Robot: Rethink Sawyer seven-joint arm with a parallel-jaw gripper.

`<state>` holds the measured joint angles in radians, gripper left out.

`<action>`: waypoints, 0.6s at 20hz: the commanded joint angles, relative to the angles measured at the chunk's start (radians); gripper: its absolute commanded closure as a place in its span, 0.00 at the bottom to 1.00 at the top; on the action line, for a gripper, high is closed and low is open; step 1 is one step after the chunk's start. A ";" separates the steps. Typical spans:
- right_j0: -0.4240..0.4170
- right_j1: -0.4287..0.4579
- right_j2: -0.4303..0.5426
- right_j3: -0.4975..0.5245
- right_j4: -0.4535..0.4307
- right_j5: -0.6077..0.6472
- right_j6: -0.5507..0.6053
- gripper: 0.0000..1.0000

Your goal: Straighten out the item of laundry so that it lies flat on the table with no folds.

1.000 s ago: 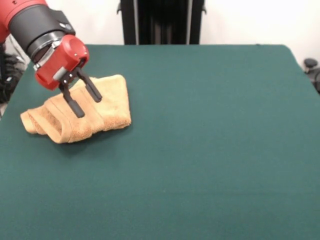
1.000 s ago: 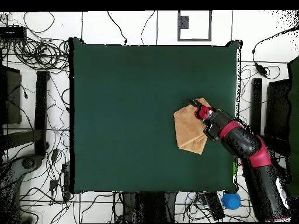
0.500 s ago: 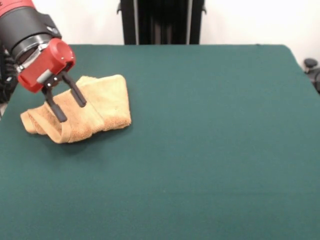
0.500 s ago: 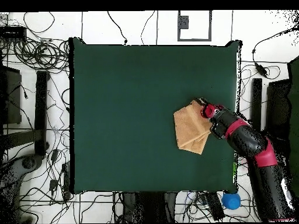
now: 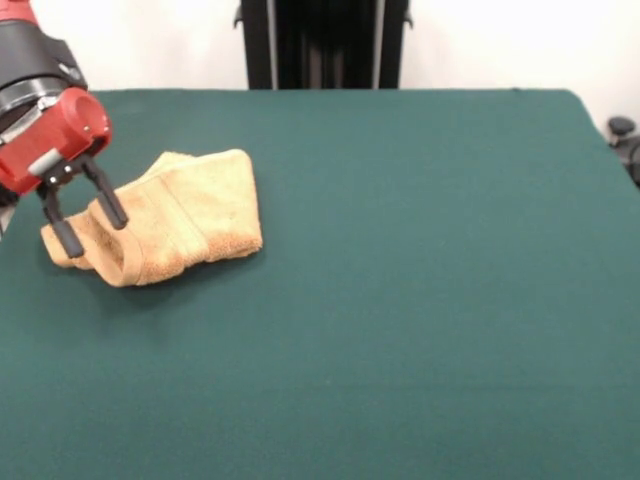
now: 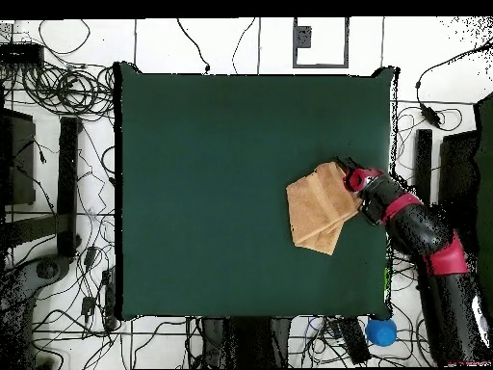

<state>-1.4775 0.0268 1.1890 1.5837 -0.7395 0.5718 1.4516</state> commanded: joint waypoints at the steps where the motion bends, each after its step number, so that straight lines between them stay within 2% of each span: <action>1: 0.055 0.072 -0.037 -0.136 -0.008 0.099 -0.405 0.00; 8: 0.040 0.198 -0.021 -0.139 -0.069 -0.042 -0.505 0.00; 12: 0.036 0.222 -0.019 -0.137 -0.077 -0.066 -0.519 0.00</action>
<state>-1.4837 0.1480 1.1973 1.5277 -0.7431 0.5518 1.2842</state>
